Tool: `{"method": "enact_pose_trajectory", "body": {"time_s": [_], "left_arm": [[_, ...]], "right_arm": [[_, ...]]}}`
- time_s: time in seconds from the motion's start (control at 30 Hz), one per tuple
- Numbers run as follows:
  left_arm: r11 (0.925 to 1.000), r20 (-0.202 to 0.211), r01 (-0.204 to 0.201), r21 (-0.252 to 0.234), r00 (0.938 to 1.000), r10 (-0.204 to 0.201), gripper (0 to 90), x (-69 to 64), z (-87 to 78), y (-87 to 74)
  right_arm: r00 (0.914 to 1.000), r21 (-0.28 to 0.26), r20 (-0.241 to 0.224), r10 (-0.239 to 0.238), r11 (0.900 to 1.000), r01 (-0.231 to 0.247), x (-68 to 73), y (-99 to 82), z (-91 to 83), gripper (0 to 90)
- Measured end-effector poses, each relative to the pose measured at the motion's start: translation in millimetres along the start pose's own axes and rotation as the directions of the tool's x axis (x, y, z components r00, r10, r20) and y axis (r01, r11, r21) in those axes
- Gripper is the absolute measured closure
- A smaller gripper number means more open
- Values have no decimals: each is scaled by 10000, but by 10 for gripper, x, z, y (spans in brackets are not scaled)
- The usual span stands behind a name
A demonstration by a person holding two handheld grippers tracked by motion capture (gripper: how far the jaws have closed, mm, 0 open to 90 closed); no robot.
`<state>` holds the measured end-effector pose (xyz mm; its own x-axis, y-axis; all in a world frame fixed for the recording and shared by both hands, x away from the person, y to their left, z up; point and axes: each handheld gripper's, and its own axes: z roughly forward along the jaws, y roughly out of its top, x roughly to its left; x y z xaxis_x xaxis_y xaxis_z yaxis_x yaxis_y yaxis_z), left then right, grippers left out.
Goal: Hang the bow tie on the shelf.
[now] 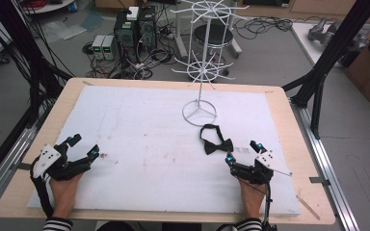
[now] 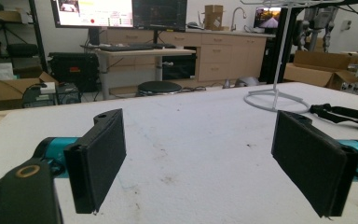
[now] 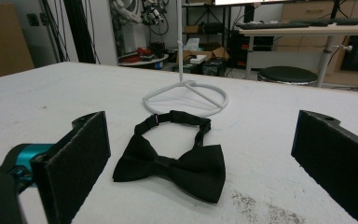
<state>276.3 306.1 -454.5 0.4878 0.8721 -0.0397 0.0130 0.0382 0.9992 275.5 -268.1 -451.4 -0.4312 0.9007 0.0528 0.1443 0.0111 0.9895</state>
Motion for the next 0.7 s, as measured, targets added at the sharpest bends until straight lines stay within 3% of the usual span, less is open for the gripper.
{"method": "enact_pose_trajectory", "body": {"time_s": [0.7], "left_arm": [[10000,-16,-45,9,10000,45,181,-5,2,0]], "right_arm": [[10000,-111,28,54,9999,-54,-10,-2,-6,33]]}}
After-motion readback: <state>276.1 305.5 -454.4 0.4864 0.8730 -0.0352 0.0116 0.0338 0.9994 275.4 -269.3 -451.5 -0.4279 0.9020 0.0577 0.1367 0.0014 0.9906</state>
